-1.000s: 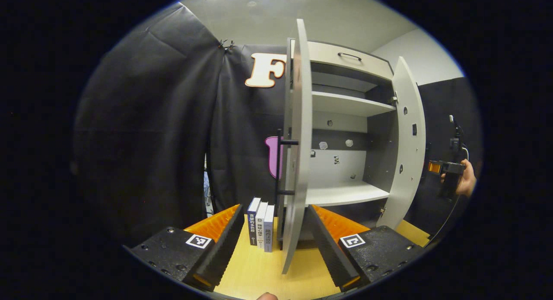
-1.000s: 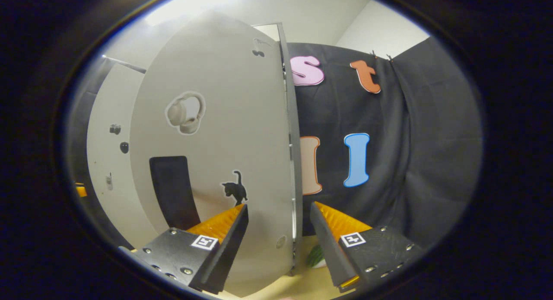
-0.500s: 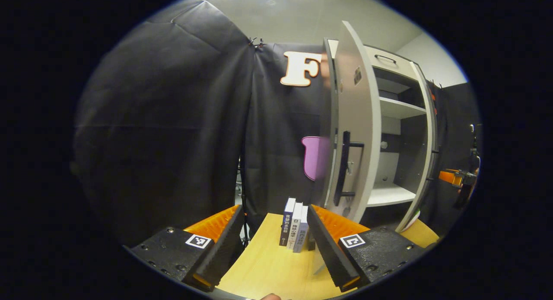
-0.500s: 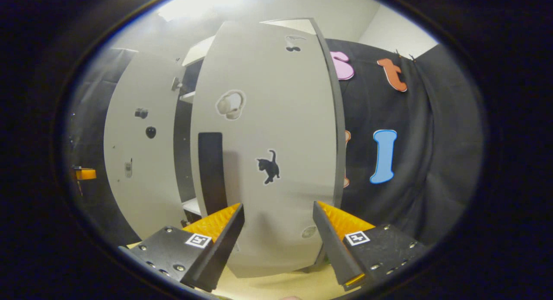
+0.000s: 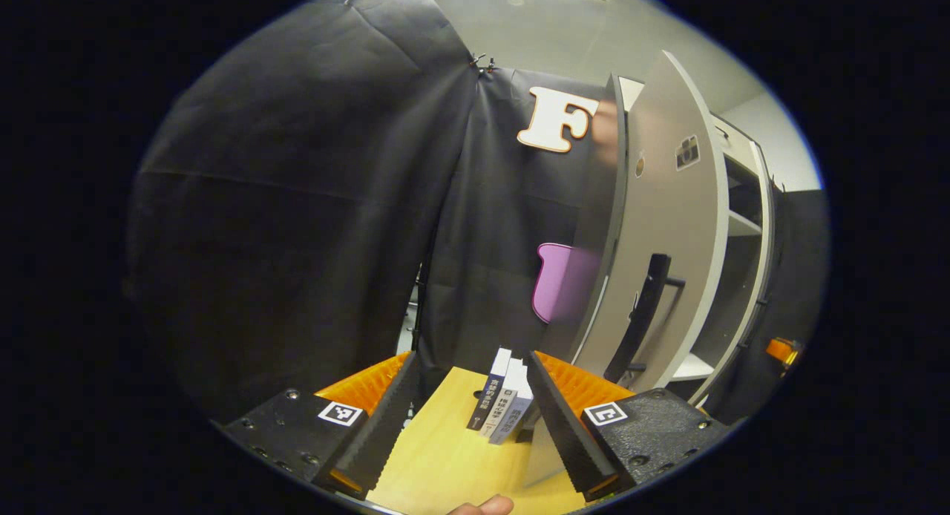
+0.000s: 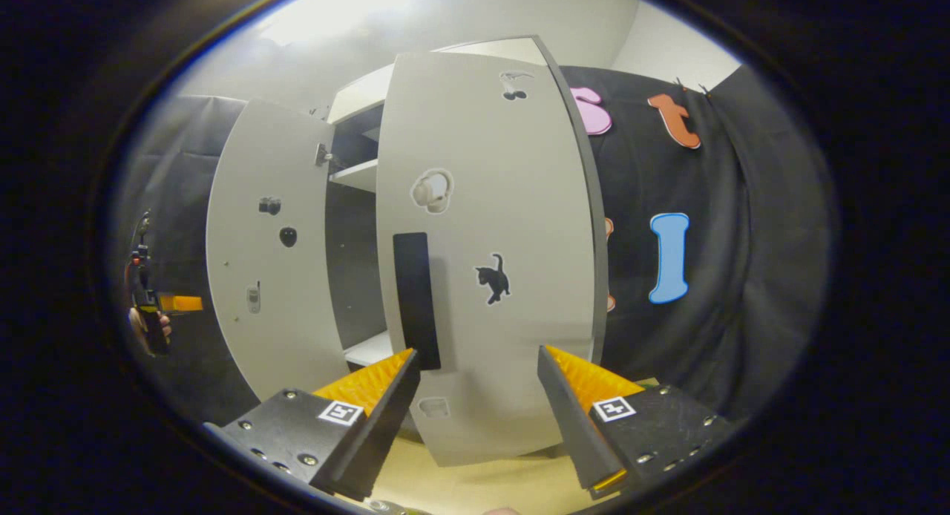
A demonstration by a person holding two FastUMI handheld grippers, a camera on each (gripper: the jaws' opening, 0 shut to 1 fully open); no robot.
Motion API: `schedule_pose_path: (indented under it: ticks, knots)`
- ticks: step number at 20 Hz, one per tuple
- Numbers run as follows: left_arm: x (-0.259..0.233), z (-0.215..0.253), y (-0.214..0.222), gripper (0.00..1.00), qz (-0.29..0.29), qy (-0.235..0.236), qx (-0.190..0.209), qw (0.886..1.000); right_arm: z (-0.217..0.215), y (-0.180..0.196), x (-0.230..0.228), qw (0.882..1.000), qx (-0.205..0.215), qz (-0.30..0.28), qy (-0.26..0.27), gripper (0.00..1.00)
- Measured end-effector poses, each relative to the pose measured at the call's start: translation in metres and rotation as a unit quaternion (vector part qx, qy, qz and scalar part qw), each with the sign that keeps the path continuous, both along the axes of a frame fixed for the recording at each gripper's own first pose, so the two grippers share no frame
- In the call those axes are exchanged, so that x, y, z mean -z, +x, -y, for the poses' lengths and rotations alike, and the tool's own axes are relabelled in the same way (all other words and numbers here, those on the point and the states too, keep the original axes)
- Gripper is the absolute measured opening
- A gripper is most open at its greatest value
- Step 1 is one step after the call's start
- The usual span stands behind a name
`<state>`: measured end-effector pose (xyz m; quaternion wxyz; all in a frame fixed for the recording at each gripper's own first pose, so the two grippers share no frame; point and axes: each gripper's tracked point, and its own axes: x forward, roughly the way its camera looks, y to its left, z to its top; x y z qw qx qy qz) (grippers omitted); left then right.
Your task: Grasp the bottle in the cabinet with the left hand and place it on the coaster, then close the right door with the right hand and the left door with the left hand.
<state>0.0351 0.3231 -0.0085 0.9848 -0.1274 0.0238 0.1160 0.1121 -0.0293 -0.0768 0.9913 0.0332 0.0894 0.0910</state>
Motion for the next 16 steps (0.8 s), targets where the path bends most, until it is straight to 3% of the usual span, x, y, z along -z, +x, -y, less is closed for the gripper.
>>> schedule_pose_path:
  ticks: [1, 2, 3, 6, 7, 10, 13, 14, 16]
  knots:
    - [-0.005, 0.004, 0.012, 0.91, 0.005, 0.001, 0.008, 1.000, 0.005, -0.008, -0.003, 1.000, 0.009, 0.003, -0.003, 0.99]
    - [-0.013, 0.013, 0.017, 0.96, 0.007, 0.006, 0.022, 1.000, 0.010, -0.017, -0.005, 1.000, 0.017, 0.004, -0.006, 0.99]
    - [-0.019, 0.022, 0.025, 1.00, 0.008, 0.016, 0.035, 0.999, 0.014, -0.027, -0.009, 1.000, 0.023, 0.009, -0.008, 0.94]
    - [-0.025, 0.048, 0.044, 0.90, -0.005, 0.054, 0.067, 0.996, 0.017, -0.054, -0.024, 1.000, 0.018, 0.020, -0.002, 0.96]
    - [-0.021, 0.070, 0.051, 0.96, -0.015, 0.058, 0.093, 0.994, 0.018, -0.064, -0.027, 1.000, 0.017, 0.022, 0.000, 0.96]
    - [-0.031, 0.083, 0.048, 0.89, -0.020, 0.121, 0.084, 0.989, 0.018, -0.091, -0.033, 1.000, 0.014, 0.017, 0.001, 0.96]
    - [-0.019, 0.107, 0.053, 0.86, -0.030, 0.085, 0.105, 0.990, 0.009, -0.114, -0.042, 0.999, -0.012, 0.040, -0.010, 0.94]
    - [-0.020, 0.114, 0.053, 0.89, -0.033, 0.080, 0.105, 0.991, 0.005, -0.118, -0.041, 0.999, -0.020, 0.047, -0.016, 0.96]
    - [-0.025, 0.126, 0.054, 0.86, -0.030, 0.094, 0.104, 0.990, 0.004, -0.124, -0.038, 0.999, -0.022, 0.044, -0.019, 0.96]
